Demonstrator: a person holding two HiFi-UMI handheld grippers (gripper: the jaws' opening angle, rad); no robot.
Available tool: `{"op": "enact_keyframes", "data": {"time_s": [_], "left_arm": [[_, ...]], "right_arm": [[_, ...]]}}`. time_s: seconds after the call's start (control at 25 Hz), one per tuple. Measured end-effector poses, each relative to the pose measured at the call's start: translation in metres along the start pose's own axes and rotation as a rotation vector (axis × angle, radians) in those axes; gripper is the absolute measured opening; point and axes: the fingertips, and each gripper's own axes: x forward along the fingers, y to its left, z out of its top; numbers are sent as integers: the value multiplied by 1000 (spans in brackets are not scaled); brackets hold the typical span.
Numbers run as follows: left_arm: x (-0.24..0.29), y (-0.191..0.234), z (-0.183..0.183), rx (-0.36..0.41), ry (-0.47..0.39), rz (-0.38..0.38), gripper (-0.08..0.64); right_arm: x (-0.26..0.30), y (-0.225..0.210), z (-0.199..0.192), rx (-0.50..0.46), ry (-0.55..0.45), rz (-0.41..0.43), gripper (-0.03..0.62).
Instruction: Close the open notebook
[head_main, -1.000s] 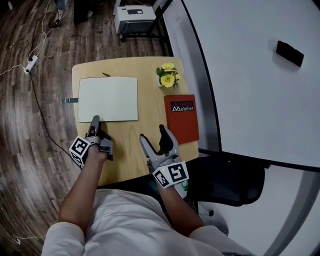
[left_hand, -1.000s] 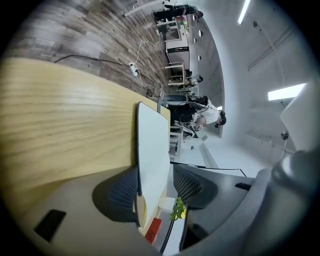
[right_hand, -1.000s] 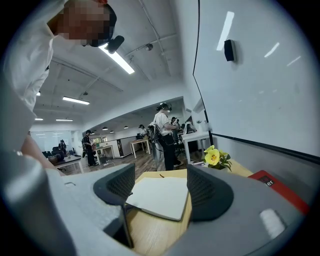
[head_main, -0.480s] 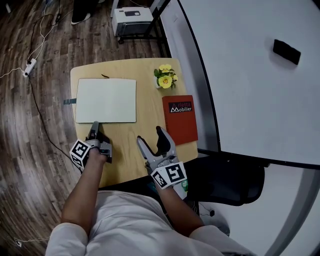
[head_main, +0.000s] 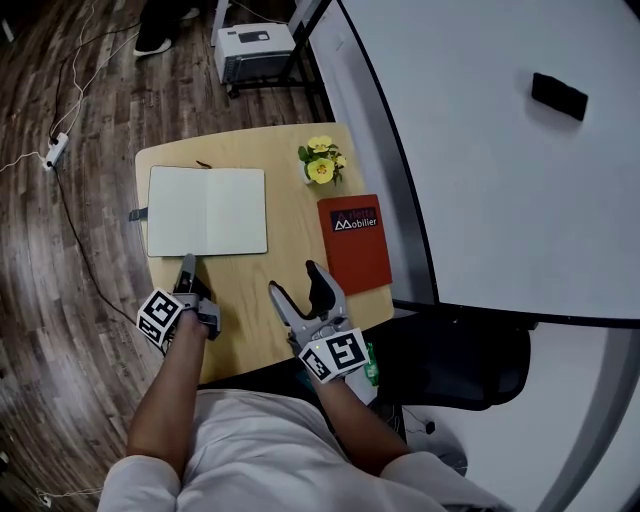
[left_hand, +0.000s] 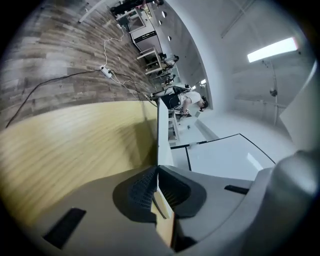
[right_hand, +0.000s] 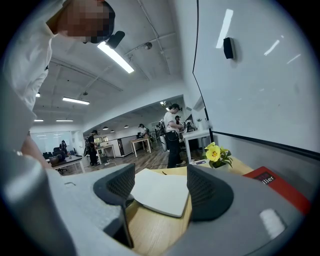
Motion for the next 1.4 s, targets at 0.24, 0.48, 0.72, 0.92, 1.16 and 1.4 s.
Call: {"op": "enact_keyframes", "data": {"time_s": [0.24, 0.48, 0.72, 0.92, 1.16, 1.4], "left_arm": [[-1, -9, -2, 152, 37, 18, 17], [-1, -19, -3, 360, 79, 20, 15], [-1, -25, -8, 570, 156, 34, 15], [0, -30, -12, 705, 203, 42, 15], [0, -36, -17, 878, 261, 57, 15], [1, -38, -22, 1002, 297, 64, 15]], "right_arm": [[-2, 0, -1, -2, -2, -1, 328], [-6, -4, 2, -7, -11, -12, 328], [-11, -4, 0, -16, -13, -19, 328], [-12, -4, -1, -12, -14, -23, 328], [-15, 4, 1, -57, -17, -18, 328], [-18, 7, 1, -75, -22, -15, 328]]}}
